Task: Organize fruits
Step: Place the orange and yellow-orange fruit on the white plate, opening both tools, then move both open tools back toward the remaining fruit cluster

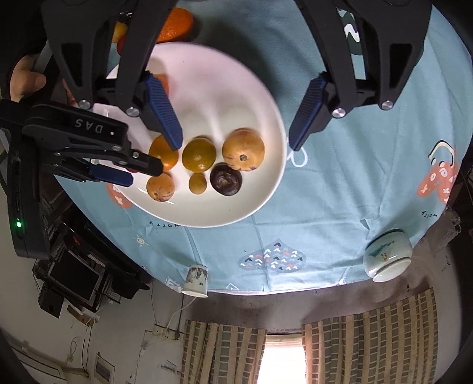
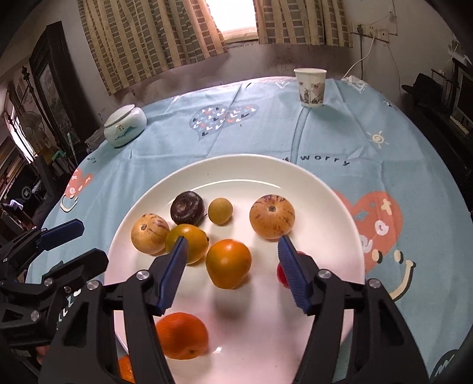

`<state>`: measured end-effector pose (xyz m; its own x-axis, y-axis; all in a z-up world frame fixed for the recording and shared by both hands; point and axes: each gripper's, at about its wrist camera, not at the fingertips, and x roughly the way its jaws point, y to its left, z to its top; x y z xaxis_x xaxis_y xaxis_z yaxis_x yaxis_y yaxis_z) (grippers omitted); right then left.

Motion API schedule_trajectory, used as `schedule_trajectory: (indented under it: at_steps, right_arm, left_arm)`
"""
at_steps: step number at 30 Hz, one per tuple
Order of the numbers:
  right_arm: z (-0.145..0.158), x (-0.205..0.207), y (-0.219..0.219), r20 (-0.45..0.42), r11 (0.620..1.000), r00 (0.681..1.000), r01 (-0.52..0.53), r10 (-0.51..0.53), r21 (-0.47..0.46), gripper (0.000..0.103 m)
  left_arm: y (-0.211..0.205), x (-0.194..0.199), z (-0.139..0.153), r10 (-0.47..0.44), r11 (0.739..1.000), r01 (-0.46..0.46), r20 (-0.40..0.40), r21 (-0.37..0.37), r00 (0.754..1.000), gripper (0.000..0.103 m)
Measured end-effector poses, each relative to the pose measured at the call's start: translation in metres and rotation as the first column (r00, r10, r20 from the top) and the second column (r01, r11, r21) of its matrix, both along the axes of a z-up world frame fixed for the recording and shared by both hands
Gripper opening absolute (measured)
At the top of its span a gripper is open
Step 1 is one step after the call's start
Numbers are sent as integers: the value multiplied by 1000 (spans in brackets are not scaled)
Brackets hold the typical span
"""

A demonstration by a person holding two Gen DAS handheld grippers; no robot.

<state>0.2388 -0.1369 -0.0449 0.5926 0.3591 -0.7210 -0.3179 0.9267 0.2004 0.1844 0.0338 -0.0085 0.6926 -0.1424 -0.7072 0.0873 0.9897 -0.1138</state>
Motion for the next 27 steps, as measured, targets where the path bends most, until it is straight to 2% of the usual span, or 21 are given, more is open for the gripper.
schedule_trajectory:
  at_steps: [2, 3, 6, 9, 12, 16, 19, 23, 27]
  right_arm:
    - [5, -8, -9, 54, 1000, 998, 23, -24, 13, 64]
    - [6, -12, -14, 81, 999, 996, 40, -40, 4, 64]
    - [3, -18, -23, 129, 996, 989, 75, -69, -43, 64]
    - [0, -20, -28, 143, 994, 985, 100, -92, -47, 64]
    - [0, -30, -32, 111, 991, 986, 126, -121, -44, 64]
    - [7, -73, -35, 44, 996, 995, 86, -86, -6, 65]
    - [6, -117, -39, 28, 997, 997, 68, -67, -29, 73]
    - [-8, -164, -55, -32, 991, 992, 119, -121, -53, 73]
    - [-26, -191, -65, -82, 986, 986, 139, -146, -88, 73]
  left_arm:
    - [7, -4, 5, 25, 1000, -25, 16, -16, 1000, 90]
    - [10, -5, 7, 31, 999, -31, 22, -25, 999, 91]
    - [13, -6, 8, 29, 999, -29, 11, -40, 1000, 92]
    - [13, -6, 4, 16, 998, -16, -13, -54, 1000, 92]
    - [10, -10, 6, -3, 998, 2, -10, -60, 1000, 92]
    - [2, -21, 13, -26, 999, 27, 18, -40, 999, 92]
    - [-3, -29, 17, -51, 998, 52, 41, -36, 998, 93]
    - [-6, -36, 13, -46, 998, 48, 43, -28, 998, 94]
    - [-3, -61, 0, -44, 996, 48, 49, -70, 998, 94]
